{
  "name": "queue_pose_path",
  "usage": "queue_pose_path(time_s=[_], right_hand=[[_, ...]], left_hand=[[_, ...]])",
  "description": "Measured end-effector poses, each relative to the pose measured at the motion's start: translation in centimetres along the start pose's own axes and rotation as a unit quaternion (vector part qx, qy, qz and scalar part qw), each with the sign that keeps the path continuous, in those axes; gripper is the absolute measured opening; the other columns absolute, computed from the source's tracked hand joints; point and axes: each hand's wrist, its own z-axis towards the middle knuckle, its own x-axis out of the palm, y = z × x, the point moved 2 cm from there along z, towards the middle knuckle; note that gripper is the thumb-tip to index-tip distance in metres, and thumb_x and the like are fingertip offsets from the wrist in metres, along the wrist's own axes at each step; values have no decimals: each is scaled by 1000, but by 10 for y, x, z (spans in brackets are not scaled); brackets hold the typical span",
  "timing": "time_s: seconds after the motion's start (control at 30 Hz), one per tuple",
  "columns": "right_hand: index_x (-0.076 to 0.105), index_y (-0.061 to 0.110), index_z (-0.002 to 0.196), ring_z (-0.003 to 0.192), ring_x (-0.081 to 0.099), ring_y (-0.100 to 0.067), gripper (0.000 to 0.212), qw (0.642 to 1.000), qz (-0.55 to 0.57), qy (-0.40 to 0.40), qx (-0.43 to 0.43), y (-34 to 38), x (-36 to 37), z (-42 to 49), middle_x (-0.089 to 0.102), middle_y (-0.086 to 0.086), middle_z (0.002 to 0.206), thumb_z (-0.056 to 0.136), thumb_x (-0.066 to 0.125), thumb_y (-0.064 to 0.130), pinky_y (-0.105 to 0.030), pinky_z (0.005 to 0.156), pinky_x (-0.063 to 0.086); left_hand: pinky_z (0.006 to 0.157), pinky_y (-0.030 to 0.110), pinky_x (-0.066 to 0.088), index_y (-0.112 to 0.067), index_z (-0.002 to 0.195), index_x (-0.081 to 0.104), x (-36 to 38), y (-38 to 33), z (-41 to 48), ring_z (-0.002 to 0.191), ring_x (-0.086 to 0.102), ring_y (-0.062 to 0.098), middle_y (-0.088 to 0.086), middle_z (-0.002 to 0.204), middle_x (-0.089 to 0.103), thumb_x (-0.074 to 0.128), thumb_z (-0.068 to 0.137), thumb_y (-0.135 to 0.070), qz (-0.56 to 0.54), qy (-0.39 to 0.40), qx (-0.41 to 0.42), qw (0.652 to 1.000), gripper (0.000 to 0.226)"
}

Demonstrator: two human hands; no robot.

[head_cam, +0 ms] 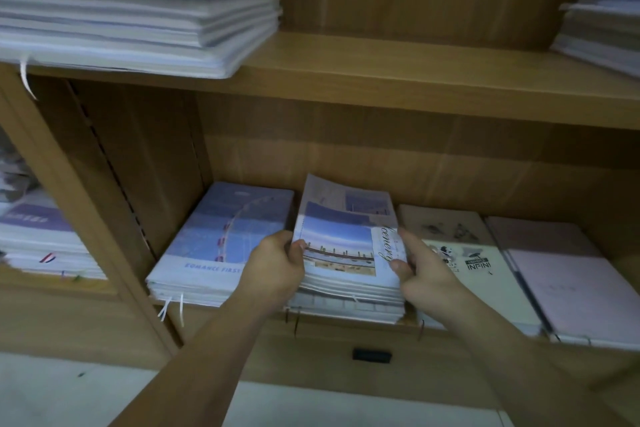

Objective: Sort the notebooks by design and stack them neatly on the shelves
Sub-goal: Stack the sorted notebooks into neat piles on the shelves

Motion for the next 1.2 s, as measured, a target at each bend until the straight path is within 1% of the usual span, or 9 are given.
queue_pose_path(time_s=[0.13,0.23,0.37,0.43,0.53,0.67,0.83,1.0,1.2], right_hand=[[25,42,156,139,46,-15,67,1000,-27,3,-5,-5,-1,2,48,15,151,94,49,37,-37,116,39],[26,30,159,125,54,-18,59,997,-80,-1,11,8,-1,-6,45,5,154,105,47,25,-22,94,41],[33,25,157,132,52,-28,55,991,-130,-16,16,7,2,-9,50,-6,151,105,49,24,-26,94,41],[44,28,149,123,58,-26,48,988,-149,-35,14,7,-2,-11,61,-3,139,102,53,28,-31,97,48],[60,31,125,91,65,-13,27,989,-138,-48,4,8,-10,-14,71,12,96,98,60,35,-29,75,52],[48,33,147,120,61,-12,94,989,-149,3,-6,1,-9,-16,62,14,137,67,73,76,-36,99,54],[27,29,160,142,41,-17,131,987,-143,68,11,5,0,-23,37,8,159,52,95,57,-35,110,44],[18,35,161,136,49,-26,124,980,-195,35,14,2,13,-23,41,-5,157,64,95,36,-31,101,45],[34,36,156,125,56,-25,104,982,-187,-25,-6,-8,12,-23,54,-4,147,70,92,34,-32,95,50]], left_hand=[[66,32,50,-22,94,64,7,4,-1,72,61,17,0,79,66,49,105,-32,43,7,12,999,21],[57,30,39,-25,84,53,13,5,-5,67,57,21,-1,70,57,49,104,-36,132,-1,26,991,23],[59,30,41,-23,105,64,10,1,-12,78,63,24,2,84,66,51,103,-34,213,-18,60,975,17],[56,31,39,-25,97,65,-1,-3,-15,76,63,22,0,80,65,51,102,-31,208,-39,95,973,16],[53,36,48,-25,89,67,-23,-4,-18,64,58,19,-4,72,64,51,97,-19,168,-82,146,971,19],[65,32,55,-39,90,63,-30,11,-30,73,63,16,-12,82,66,62,86,-26,180,57,92,978,14],[89,28,56,-32,135,57,-20,14,-42,106,66,13,-10,119,71,76,80,-18,129,142,80,978,60],[84,33,58,-35,139,52,-11,18,-40,98,68,19,-4,105,74,77,81,-22,166,94,78,978,64],[76,37,58,-33,140,48,0,16,-40,90,66,27,5,92,70,63,89,-26,273,51,71,958,53]])
